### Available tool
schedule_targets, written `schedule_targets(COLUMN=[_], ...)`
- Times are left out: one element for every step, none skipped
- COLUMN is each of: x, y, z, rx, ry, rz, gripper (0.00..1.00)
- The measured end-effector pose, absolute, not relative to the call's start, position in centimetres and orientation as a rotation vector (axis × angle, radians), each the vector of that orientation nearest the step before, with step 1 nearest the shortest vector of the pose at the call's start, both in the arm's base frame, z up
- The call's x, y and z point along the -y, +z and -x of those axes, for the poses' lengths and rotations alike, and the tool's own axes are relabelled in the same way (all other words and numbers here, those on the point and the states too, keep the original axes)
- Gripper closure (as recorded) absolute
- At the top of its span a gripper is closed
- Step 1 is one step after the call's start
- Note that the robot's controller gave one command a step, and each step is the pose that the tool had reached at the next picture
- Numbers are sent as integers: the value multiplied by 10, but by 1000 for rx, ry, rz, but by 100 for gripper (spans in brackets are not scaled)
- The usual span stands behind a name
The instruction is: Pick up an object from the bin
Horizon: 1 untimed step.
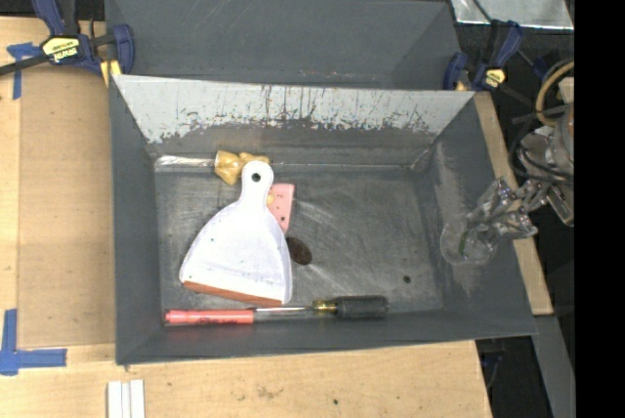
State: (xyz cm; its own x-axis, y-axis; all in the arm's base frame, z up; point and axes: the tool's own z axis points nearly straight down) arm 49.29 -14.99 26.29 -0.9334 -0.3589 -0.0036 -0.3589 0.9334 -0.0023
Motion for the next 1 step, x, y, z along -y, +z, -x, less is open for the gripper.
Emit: schedule_targets(x=[150], y=[263], z=[-493], rx=[-3086], ry=[-1], rz=[572], gripper=[100])
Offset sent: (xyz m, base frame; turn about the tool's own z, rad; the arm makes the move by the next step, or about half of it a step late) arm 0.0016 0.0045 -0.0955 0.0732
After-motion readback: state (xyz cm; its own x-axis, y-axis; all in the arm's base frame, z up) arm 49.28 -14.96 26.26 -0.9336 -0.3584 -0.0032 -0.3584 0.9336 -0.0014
